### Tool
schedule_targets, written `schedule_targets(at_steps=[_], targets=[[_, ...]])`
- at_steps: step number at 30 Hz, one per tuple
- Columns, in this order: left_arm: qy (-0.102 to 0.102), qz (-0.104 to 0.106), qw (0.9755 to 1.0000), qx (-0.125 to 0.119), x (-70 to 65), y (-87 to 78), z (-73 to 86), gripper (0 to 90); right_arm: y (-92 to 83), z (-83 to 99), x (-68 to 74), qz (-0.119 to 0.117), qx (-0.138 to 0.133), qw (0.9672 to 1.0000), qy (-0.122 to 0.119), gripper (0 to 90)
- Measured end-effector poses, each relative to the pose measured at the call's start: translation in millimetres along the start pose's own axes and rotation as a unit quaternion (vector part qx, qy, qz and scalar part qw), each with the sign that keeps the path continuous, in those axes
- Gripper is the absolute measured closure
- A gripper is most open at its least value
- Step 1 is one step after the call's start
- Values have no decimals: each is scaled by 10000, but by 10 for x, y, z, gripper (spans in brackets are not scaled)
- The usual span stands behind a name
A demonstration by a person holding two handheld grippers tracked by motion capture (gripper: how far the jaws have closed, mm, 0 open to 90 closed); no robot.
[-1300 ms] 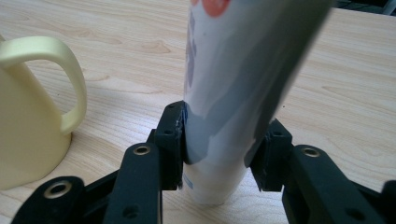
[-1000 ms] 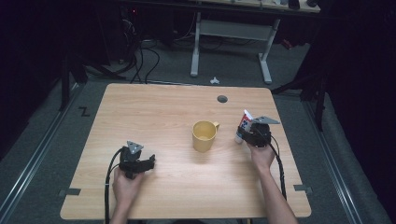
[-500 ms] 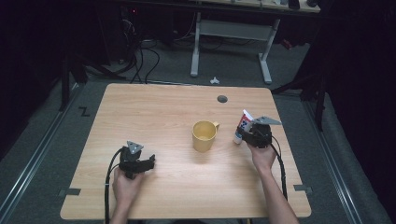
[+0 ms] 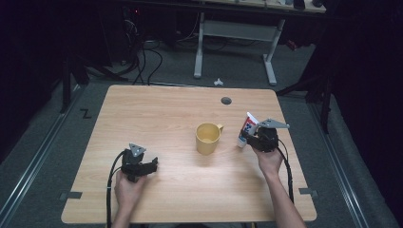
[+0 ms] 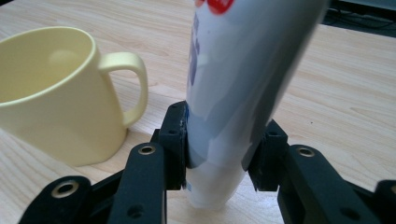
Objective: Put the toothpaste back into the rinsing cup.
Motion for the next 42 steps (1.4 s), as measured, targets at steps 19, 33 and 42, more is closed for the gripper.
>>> schedule_targets(at_steps=[19, 33, 42], targets=[[1, 4, 10000, 4, 0, 0, 0, 231, -155, -113, 143, -272, -133, 9995, -122, 640], [2, 4, 10000, 4, 0, 0, 0, 231, -212, -145, 217, -419, -153, 9989, -126, 640], [1, 4, 10000, 3, 0, 0, 0, 231, -245, -218, 279, -543, -227, 9982, -144, 642]])
Point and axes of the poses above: each handheld gripper's, and its own axes: y roughly forward along the jaws, z roughly out of its underside, x roughly to its left, the point moved 10 cm from there along y, roughly forward along the jaws, and after that the axes turned 11 degrees about -x, right-handed, at the moved point
